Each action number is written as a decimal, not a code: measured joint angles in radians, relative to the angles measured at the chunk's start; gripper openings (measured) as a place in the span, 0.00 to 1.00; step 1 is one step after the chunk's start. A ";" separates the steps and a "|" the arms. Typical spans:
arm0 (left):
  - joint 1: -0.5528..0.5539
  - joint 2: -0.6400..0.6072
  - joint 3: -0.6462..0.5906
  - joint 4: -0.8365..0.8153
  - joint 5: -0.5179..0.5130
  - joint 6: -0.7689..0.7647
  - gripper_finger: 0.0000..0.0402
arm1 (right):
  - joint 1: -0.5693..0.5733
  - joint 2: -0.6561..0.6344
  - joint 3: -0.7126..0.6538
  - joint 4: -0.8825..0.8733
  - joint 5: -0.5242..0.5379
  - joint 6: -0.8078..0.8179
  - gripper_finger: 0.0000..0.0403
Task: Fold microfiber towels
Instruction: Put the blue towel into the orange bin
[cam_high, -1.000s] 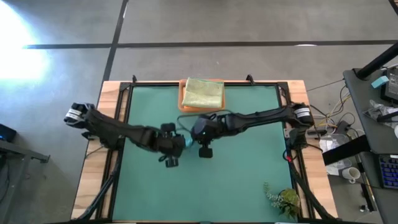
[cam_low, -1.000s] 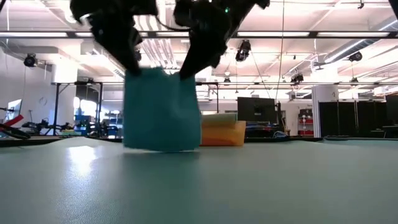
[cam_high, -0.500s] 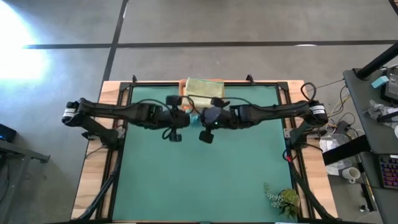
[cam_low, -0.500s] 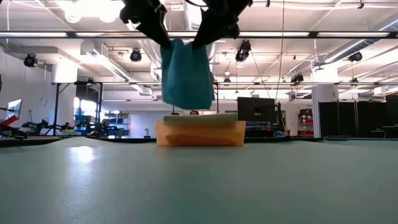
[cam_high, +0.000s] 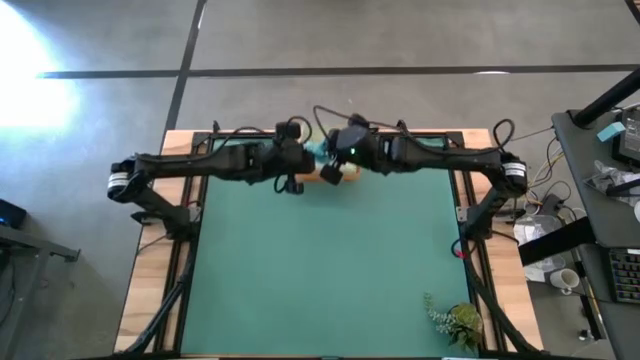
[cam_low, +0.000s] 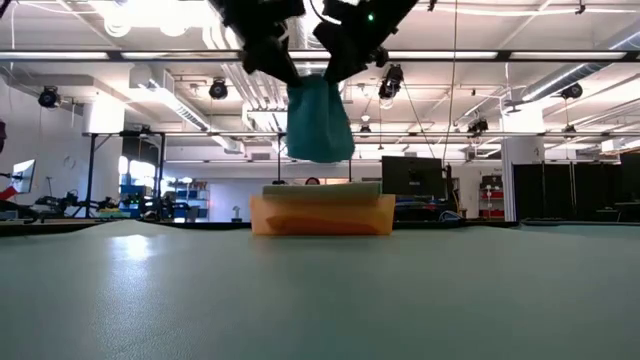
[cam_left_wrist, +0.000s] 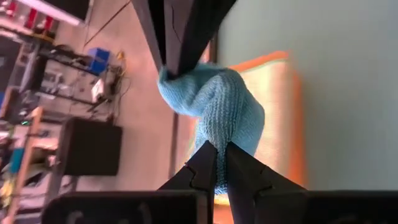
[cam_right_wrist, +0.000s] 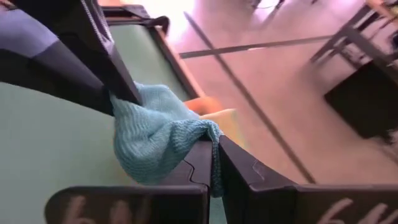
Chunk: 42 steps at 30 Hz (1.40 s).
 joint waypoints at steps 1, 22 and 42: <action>0.020 0.011 0.000 0.018 -0.003 0.018 0.03 | -0.020 0.000 0.000 0.008 -0.002 -0.017 0.02; 0.286 0.299 0.011 0.500 -0.002 0.396 0.03 | -0.325 0.166 0.001 0.215 -0.145 -0.275 0.02; 0.299 0.302 0.080 0.447 -0.079 0.421 0.03 | -0.376 0.164 0.073 0.188 -0.264 -0.323 0.02</action>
